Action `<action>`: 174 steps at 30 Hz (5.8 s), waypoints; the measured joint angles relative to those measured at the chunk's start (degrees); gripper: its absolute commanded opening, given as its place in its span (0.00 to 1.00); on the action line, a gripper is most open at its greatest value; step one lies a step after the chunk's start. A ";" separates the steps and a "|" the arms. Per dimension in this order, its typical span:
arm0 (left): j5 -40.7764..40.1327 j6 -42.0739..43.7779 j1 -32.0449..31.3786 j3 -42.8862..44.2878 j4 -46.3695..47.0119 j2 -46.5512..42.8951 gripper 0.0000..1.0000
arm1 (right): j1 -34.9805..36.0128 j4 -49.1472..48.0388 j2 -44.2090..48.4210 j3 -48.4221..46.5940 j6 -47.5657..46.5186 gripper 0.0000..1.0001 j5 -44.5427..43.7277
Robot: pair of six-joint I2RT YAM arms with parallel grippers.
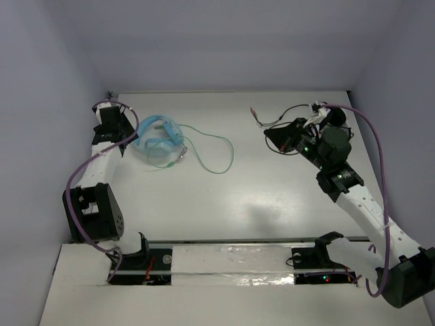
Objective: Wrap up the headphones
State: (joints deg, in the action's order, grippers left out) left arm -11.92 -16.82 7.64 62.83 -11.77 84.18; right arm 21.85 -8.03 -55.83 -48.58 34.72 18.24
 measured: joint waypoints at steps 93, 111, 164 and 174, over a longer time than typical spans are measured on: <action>-32.44 11.43 -48.24 48.83 -33.62 4.63 0.00 | 3.80 1.49 0.26 -9.14 -12.94 0.15 5.03; -14.67 11.28 -46.18 70.18 -31.30 4.02 0.00 | 3.80 -5.68 -7.67 2.38 -11.17 0.00 3.41; 36.20 -8.92 -16.94 51.74 -18.82 10.62 0.00 | 7.82 -39.60 -34.51 16.37 -2.36 0.90 1.11; 40.85 -11.37 -16.52 52.09 -17.49 7.23 0.00 | 7.82 -48.87 -42.95 11.02 -3.34 0.93 -2.89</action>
State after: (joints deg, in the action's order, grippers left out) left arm 28.93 -28.18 -8.88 114.91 -29.26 91.42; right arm 29.67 -56.90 -98.78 -37.56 31.38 15.35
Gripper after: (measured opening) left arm 0.102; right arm 0.958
